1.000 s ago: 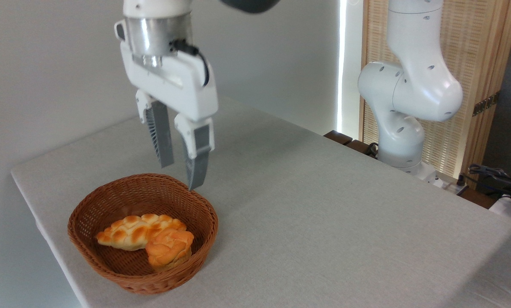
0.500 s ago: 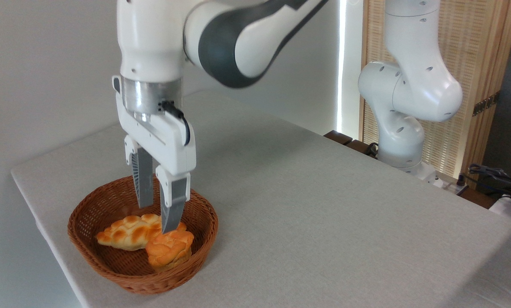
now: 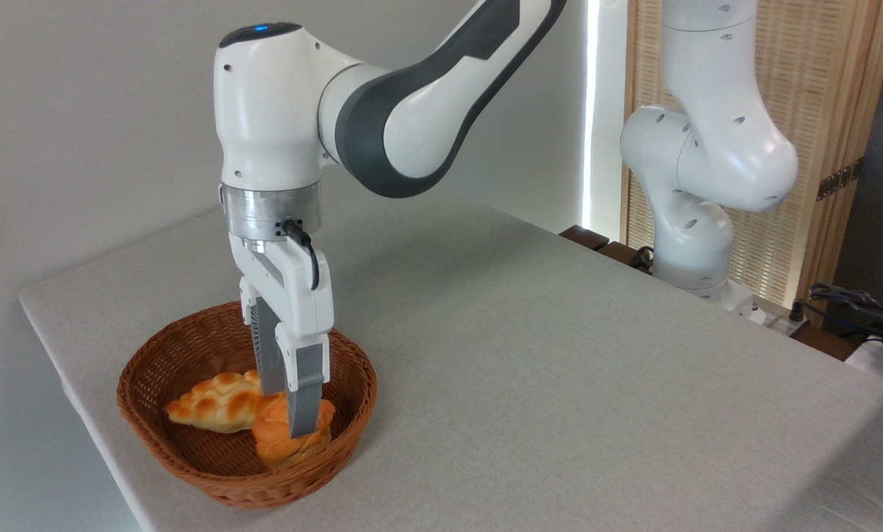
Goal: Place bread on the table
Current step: 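Close the gripper fingers around the small orange bun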
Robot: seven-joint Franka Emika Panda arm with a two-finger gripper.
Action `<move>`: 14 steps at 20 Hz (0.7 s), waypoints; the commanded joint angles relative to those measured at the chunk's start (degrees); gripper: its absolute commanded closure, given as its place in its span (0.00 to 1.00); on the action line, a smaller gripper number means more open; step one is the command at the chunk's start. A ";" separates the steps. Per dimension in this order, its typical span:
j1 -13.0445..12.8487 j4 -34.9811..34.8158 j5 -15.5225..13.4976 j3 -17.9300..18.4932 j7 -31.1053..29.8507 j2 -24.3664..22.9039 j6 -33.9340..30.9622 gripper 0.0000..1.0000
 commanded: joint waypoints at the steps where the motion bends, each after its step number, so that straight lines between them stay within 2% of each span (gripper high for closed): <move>1: -0.43 -2.20 0.91 0.13 0.18 0.75 5.56 0.00; 4: -0.79 -2.55 1.44 0.21 0.27 1.28 6.54 0.00; 7: -0.79 -3.52 4.95 0.13 0.18 1.36 6.80 0.00; 9: -0.79 -3.96 5.05 0.13 0.09 1.28 6.80 0.02; 12: -0.79 -3.96 5.05 0.13 0.09 1.28 6.80 0.33; 14: -0.87 -3.96 5.05 0.13 0.09 1.28 6.80 0.50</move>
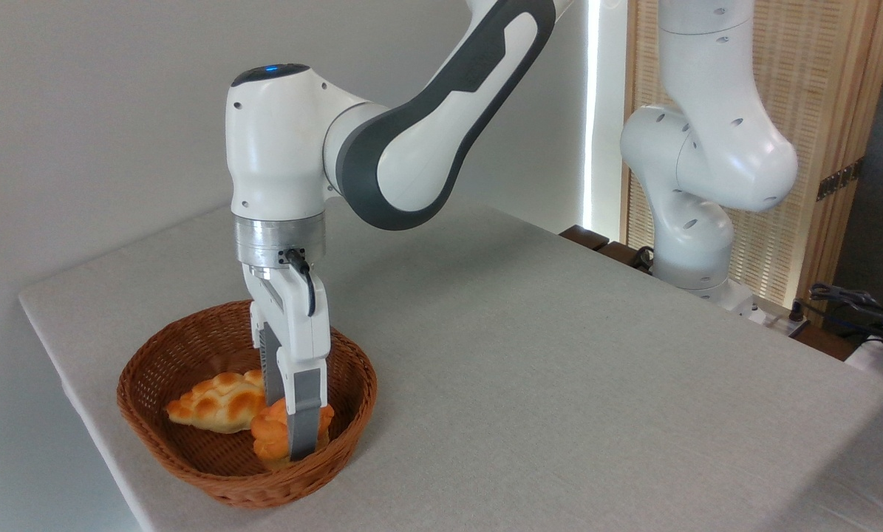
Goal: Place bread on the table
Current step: 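Close the gripper fingers around the small orange bun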
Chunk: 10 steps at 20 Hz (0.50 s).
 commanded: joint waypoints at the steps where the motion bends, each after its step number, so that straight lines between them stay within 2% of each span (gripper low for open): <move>1: -0.29 -0.74 1.00 0.25 0.07 -0.34 1.33 0.54; 3: -0.20 -0.74 1.00 0.25 0.16 -0.34 1.33 0.59; 9: -0.20 -0.57 1.00 0.25 -0.10 -0.51 1.33 0.59; 10: -0.20 -0.39 0.30 0.25 -0.45 -0.86 1.15 0.59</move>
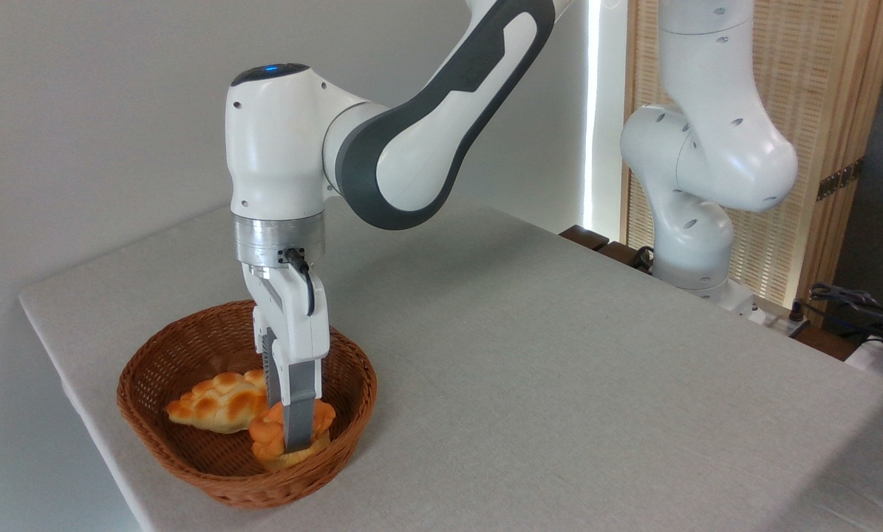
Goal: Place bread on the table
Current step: 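Lift the orange bun out of the basket and carry it onto the table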
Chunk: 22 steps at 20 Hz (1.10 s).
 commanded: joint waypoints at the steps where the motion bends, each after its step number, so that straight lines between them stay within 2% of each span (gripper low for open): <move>1: -0.11 -0.05 -0.58 0.26 -0.81 -1.21 0.77 0.59; 4: -0.11 1.53 -6.36 0.26 -1.16 -3.66 -0.99 0.67; 6: -0.11 4.69 -10.59 0.34 -1.25 -4.46 -4.05 0.68; 7: -0.11 6.53 -11.65 0.43 -1.25 -4.46 -6.60 0.68; 10: -0.11 10.41 -11.84 0.78 -1.25 -4.81 -15.73 0.68; 15: 0.07 7.80 -11.49 1.49 2.43 -12.97 -33.31 0.66; 16: 0.07 5.43 -11.40 2.01 4.44 -14.73 -35.43 0.65; 19: 0.07 -1.78 -11.22 3.24 9.90 -19.65 -35.71 0.59; 20: 0.07 -3.10 -11.05 3.51 10.69 -20.01 -35.63 0.57; 21: -0.28 -4.34 -10.87 3.51 10.79 -19.93 -35.02 0.48; 22: -1.33 -6.18 -10.00 3.51 10.79 -19.93 -33.62 0.31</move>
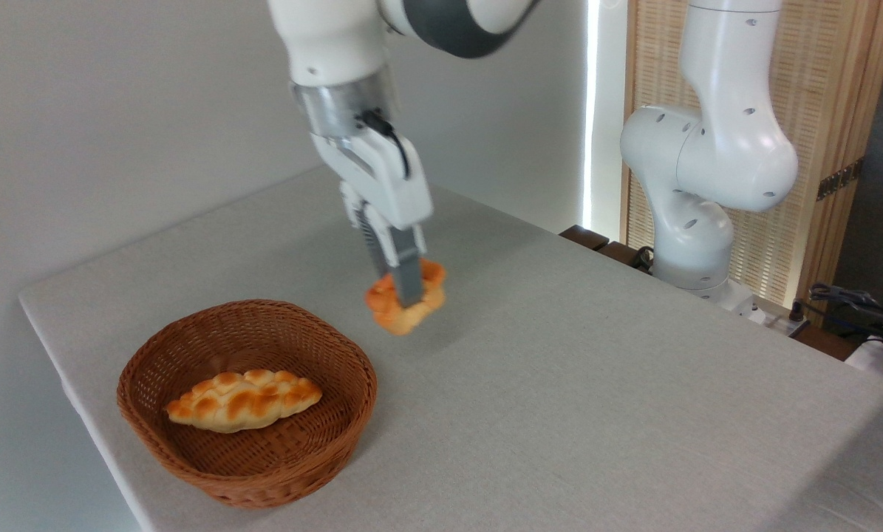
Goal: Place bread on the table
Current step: 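Lift the orange bun out of the basket and carry it onto the table, then open the gripper to release the bun on the table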
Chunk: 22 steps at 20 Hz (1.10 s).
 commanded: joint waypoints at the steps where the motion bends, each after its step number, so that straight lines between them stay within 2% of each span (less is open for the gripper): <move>1: -2.38 -8.38 2.39 0.81 1.94 -1.98 4.36 0.11; 3: -3.26 -11.04 4.42 0.81 1.77 -1.81 8.14 0.07; 6: -3.27 -11.22 4.51 0.81 1.94 -1.45 9.82 0.00; 17: -3.36 -11.04 4.51 0.81 2.03 -1.10 9.56 0.00; 19: -3.27 -10.08 4.08 0.99 1.07 -1.19 9.12 0.00; 22: -3.18 -1.94 3.63 0.99 -2.88 -0.93 4.40 0.00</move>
